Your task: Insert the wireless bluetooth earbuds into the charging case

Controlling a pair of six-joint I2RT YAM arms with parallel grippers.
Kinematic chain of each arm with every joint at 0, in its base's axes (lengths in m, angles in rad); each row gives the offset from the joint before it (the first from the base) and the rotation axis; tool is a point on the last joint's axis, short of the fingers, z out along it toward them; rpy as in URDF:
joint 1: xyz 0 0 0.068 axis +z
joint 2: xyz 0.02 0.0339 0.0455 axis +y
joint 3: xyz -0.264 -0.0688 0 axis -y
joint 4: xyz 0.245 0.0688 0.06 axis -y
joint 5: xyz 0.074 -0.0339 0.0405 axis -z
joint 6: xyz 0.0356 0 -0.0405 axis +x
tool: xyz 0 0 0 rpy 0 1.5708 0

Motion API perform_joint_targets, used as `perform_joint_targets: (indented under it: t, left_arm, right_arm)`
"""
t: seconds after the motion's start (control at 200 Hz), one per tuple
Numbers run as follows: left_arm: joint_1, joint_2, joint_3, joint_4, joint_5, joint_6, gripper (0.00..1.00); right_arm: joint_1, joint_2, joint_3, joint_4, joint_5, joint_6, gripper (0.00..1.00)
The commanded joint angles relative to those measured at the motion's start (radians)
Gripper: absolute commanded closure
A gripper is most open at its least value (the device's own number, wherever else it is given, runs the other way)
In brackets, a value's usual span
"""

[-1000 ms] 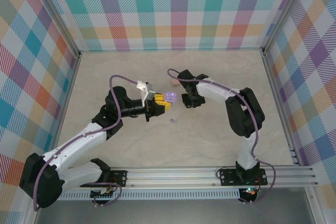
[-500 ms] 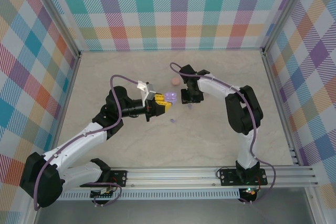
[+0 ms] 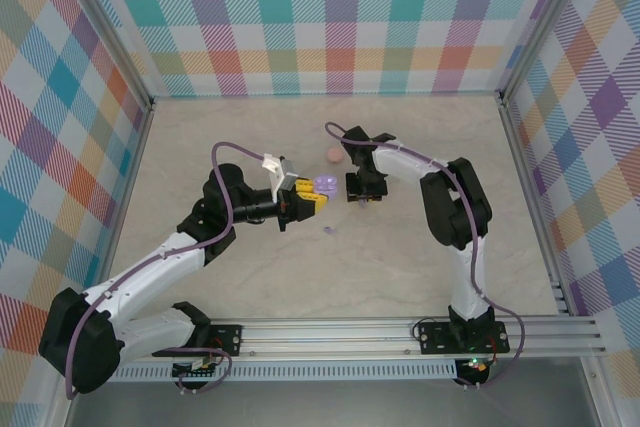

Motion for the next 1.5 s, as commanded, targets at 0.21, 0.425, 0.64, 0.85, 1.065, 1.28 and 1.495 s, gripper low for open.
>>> perform_joint_targets:
  t: [0.21, 0.425, 0.64, 0.85, 1.065, 1.28, 1.495]
  left_arm:
    - [0.003, 0.003, 0.044, -0.006, -0.008, 0.013, 0.80]
    - [0.003, 0.004, 0.046, -0.009, -0.009, 0.016, 0.80]
    - [0.003, 0.004, 0.045, -0.011, -0.010, 0.015, 0.80]
    - [0.003, 0.005, 0.043, -0.008, -0.010, 0.014, 0.80]
    - [0.003, 0.002, 0.043, -0.009, -0.013, 0.015, 0.80]
    - [0.002, 0.005, 0.040, -0.006, -0.015, 0.013, 0.80]
    - [0.002, 0.005, 0.040, -0.010, -0.019, 0.010, 0.80]
  right_arm:
    - [-0.003, 0.043, 0.048, -0.050, -0.021, 0.015, 0.62]
    - [-0.003, 0.061, 0.060, -0.070, -0.011, 0.009, 0.63]
    - [-0.003, 0.064, 0.066, -0.094, -0.001, -0.006, 0.65]
    - [-0.003, 0.069, 0.075, -0.108, -0.010, -0.022, 0.66]
    - [-0.003, 0.074, 0.086, -0.132, -0.005, -0.030, 0.67]
    - [-0.003, 0.087, 0.089, -0.134, -0.010, -0.034, 0.67]
    - [-0.003, 0.076, 0.073, -0.112, -0.016, -0.026, 0.72]
